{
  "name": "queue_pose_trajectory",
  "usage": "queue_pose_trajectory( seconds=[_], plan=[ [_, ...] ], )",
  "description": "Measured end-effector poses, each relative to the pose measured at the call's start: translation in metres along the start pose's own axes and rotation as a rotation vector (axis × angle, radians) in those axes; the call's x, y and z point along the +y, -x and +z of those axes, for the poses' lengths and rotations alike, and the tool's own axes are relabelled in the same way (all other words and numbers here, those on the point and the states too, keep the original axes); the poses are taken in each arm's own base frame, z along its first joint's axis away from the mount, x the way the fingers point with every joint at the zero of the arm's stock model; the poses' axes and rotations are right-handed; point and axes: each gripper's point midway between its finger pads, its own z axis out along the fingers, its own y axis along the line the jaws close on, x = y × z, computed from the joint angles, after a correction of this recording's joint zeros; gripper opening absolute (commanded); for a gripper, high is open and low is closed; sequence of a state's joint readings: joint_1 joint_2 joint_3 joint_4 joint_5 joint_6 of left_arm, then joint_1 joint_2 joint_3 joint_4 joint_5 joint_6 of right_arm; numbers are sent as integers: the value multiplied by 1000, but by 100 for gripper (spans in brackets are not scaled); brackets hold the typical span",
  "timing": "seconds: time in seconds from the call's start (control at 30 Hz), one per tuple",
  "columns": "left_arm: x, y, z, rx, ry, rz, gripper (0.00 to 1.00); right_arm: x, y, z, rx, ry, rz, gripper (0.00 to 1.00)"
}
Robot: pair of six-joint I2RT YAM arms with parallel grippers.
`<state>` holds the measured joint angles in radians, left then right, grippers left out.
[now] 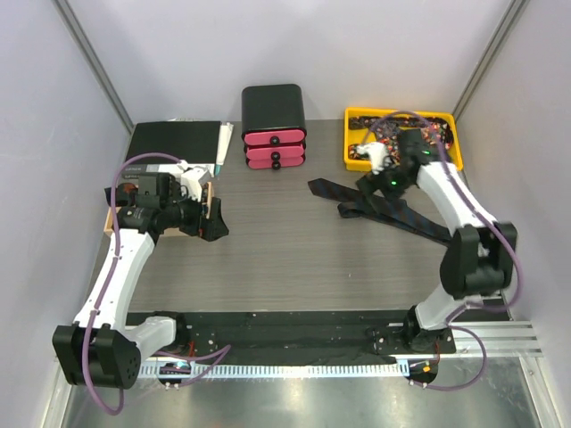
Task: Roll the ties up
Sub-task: Place the tie at the center of the board, then flatten out the tie at the center of the board.
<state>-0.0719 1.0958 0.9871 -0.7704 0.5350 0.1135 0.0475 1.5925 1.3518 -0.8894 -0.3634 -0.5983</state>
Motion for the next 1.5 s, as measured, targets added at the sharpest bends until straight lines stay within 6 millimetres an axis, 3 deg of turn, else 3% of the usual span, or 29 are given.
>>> queue_pose_trajectory(
  seconds=[0.1, 0.3, 0.5, 0.77, 0.87, 0.97, 1.0, 1.1, 1.23, 1.33, 1.4, 1.5],
  plan=[
    [0, -1, 0, 4, -1, -2, 100, 10, 12, 44, 89, 31, -111, 100],
    [-2, -2, -2, 3, 1, -1, 100, -7, 14, 104, 226, -27, -203, 97],
    [-2, -2, -7, -4, 16, 5, 100, -23, 27, 134, 270, -86, -242, 88],
    [-2, -4, -8, 4, 18, 0, 100, -44, 67, 163, 217, -128, -193, 76],
    [-2, -5, -8, 5, 20, -1, 100, -47, 70, 169, 216, -127, -160, 64],
    [-1, -5, -8, 6, 25, -1, 100, -46, 69, 174, 227, -116, -120, 42],
    [-1, -5, -8, 7, 26, -2, 100, -46, 69, 174, 227, -117, -110, 29],
    [-1, -5, -8, 7, 26, -2, 100, -46, 68, 176, 228, -113, -79, 1],
    [-1, -5, -8, 4, 27, -1, 100, -42, 71, 175, 212, -94, -34, 1],
    [-3, -4, -11, -14, 29, 6, 100, -26, 80, 170, 160, -18, 45, 1],
    [-4, -2, -13, -35, 28, 18, 100, -13, 99, 156, 89, 37, 121, 1],
    [-9, 5, -13, -70, 6, 44, 100, 7, 155, 108, -101, 106, 247, 1]
  ],
)
